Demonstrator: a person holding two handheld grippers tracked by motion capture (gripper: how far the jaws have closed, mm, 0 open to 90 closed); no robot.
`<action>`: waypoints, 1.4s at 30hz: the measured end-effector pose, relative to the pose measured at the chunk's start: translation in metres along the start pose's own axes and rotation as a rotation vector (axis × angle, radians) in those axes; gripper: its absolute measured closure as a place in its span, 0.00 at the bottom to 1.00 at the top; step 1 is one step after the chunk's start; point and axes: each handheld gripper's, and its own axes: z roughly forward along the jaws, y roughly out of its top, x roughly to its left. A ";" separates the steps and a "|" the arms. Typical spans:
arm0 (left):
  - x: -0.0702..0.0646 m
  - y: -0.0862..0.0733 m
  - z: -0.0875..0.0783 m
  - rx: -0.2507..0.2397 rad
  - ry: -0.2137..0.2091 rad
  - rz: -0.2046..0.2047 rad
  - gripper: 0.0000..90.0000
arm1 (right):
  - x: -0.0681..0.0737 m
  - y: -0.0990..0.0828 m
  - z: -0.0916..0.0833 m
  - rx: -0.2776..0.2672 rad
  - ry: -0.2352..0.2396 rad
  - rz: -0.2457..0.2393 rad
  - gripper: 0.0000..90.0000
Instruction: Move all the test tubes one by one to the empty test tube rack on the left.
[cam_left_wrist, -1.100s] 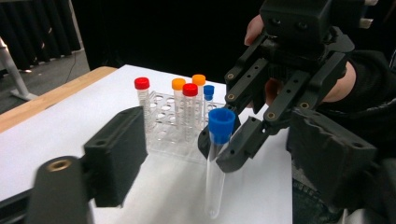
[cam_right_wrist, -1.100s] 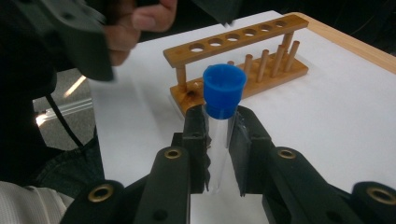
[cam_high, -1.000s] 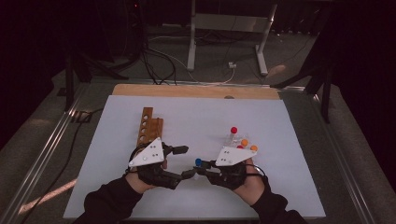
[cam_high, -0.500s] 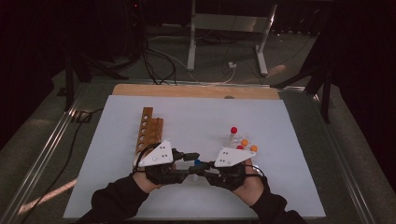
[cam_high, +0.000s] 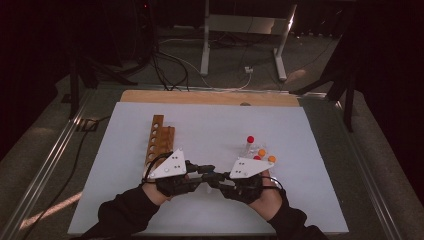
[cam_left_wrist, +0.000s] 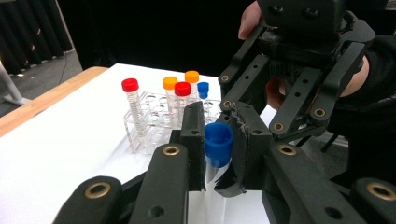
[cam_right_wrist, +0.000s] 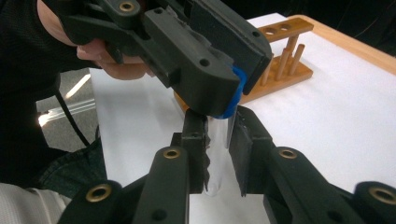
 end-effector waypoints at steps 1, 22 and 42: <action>0.000 0.000 0.000 0.000 0.000 0.000 0.86 | 0.000 0.000 0.000 -0.005 -0.004 -0.001 0.81; 0.033 0.019 -0.063 -0.026 0.163 0.015 0.86 | -0.013 -0.003 -0.025 -0.167 -0.030 0.079 0.19; 0.054 -0.001 -0.120 -0.015 0.331 -0.036 0.86 | -0.018 -0.004 -0.038 -0.172 -0.056 0.074 0.00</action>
